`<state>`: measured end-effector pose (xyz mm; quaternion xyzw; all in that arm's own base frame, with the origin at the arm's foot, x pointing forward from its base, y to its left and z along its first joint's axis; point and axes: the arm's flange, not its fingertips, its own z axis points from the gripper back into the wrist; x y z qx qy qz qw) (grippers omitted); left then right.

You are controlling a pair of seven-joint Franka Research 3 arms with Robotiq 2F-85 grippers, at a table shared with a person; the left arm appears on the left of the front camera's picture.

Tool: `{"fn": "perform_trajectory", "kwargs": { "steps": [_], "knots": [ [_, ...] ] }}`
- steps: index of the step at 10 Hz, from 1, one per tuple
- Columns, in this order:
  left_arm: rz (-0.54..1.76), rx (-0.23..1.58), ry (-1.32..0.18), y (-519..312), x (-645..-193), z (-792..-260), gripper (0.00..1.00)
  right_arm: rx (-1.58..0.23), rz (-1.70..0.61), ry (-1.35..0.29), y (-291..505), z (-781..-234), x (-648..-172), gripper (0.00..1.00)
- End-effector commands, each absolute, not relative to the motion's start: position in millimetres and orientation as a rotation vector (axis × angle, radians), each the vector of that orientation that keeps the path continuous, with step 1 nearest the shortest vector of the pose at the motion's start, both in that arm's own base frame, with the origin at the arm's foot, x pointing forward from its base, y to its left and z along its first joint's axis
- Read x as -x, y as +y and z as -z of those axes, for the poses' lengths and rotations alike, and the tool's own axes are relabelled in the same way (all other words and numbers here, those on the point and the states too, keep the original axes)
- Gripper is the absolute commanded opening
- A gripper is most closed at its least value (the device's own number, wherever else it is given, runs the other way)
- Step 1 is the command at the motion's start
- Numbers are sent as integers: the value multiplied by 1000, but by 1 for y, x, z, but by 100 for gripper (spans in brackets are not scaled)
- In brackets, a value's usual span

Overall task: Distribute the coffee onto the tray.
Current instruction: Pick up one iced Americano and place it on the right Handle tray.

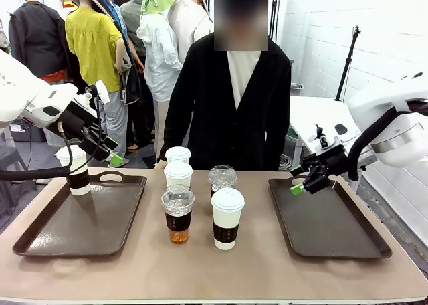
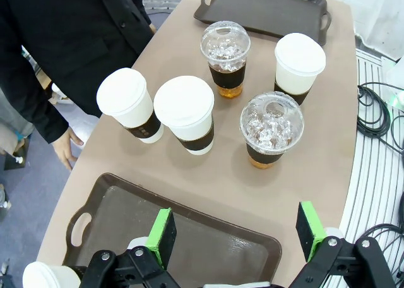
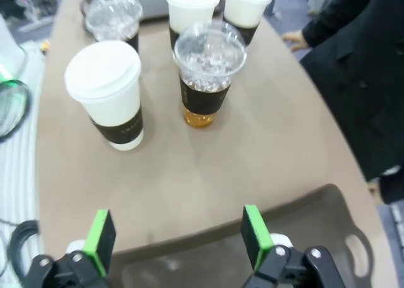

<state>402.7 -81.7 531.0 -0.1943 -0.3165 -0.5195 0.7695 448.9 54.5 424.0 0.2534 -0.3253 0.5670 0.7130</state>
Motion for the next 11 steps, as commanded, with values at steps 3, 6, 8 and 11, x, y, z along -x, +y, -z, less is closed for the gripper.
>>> {"fn": "perform_trajectory", "kwargs": {
  "steps": [3, 6, 8, 11],
  "knots": [
    [1136, 446, -705, -81, -405, -529, 100, -684, -1293, -841, 52, -381, -486, 100],
    [1136, 446, -705, -81, -405, -529, 100, -768, -1317, -849, 47, -358, -502, 100],
    [1136, 446, -705, -81, -405, -529, 100, -825, -1331, -833, 40, -345, -516, 100],
    [1136, 446, -705, -81, -405, -529, 100, -915, -1335, -840, 35, -330, -529, 100]
  ]
}}
